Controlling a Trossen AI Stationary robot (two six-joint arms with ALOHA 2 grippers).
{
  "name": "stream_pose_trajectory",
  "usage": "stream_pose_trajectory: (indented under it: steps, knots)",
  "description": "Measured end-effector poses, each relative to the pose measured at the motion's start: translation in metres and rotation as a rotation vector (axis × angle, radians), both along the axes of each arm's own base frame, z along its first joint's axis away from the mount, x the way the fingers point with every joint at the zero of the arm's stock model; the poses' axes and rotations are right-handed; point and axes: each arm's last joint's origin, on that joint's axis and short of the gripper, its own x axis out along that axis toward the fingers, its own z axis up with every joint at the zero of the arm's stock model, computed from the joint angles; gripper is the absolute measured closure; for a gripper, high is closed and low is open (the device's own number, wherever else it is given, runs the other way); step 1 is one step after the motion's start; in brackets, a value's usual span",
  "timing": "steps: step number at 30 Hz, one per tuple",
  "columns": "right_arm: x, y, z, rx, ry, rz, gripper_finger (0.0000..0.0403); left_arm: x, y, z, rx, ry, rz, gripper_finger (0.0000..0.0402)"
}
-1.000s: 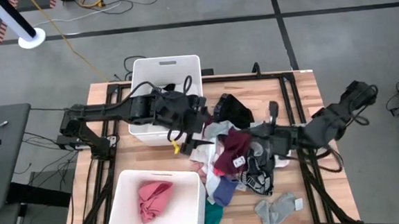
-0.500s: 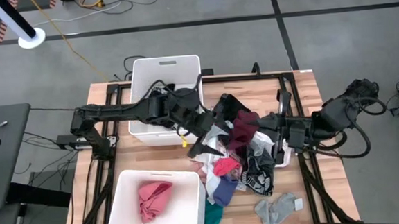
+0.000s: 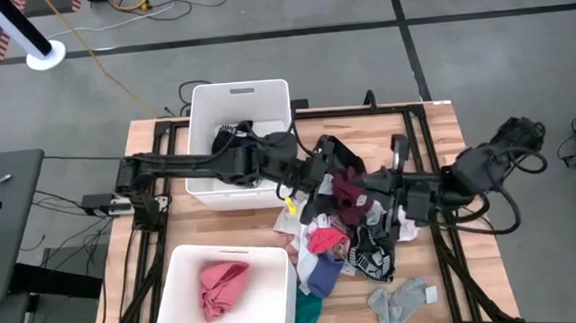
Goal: Sort clothes
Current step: Put the red underwear into the bottom white laundry bin
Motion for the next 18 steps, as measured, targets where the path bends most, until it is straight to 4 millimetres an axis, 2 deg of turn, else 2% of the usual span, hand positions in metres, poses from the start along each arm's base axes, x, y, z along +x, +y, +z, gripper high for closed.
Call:
stream_pose_trajectory:
  steps: [4,9,13,18]
  knots:
    - [0.015,0.004,-0.007,-0.011,0.018,0.004,0.0403,0.001,-0.002,0.001,0.01,-0.024,-0.003,0.0109]
    - [0.032,0.01,-0.019,-0.026,0.059,-0.001,0.0402,0.001,-0.002,0.001,0.036,-0.03,-0.004,0.0183]
    - [0.035,0.017,-0.024,-0.012,0.074,0.012,0.0396,-0.001,-0.002,0.0,0.082,-0.014,-0.008,0.0265]
    - [0.029,0.026,-0.026,0.031,0.09,0.048,0.0384,-0.005,-0.001,-0.006,0.154,0.054,-0.022,0.0383]
